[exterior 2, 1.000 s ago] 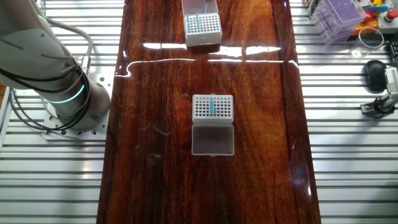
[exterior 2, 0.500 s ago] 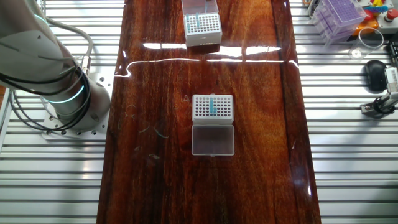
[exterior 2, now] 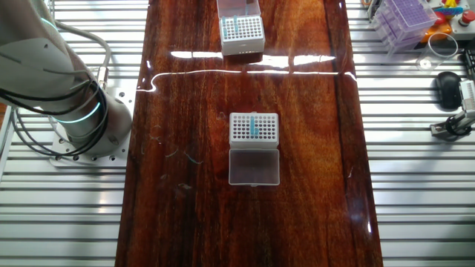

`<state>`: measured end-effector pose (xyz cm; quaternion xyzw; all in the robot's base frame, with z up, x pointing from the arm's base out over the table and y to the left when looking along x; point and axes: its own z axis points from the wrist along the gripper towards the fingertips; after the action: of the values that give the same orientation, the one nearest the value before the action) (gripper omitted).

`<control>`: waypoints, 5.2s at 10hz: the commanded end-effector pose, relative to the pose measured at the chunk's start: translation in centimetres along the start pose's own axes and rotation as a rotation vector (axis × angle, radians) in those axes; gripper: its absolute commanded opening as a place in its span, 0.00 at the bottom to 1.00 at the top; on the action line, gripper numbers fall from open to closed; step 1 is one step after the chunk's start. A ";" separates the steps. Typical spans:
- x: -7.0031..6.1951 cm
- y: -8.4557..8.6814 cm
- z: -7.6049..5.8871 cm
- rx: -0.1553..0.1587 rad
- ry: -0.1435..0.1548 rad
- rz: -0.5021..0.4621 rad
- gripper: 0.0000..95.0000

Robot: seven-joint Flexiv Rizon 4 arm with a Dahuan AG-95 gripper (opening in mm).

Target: Transfer all medium pipette tips from one holder to another

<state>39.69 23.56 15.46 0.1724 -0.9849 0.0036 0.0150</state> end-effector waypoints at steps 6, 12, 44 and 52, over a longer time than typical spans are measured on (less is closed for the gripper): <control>0.9 -4.8 0.8 0.001 -0.037 -0.088 0.00; 2.4 -11.7 1.5 0.006 -0.046 -0.227 0.00; 7.3 -25.5 1.9 0.020 -0.092 -0.084 0.00; 8.0 -25.4 2.9 0.023 -0.100 -0.088 0.00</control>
<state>40.63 -3.05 12.75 0.2161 -0.9757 0.0051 -0.0351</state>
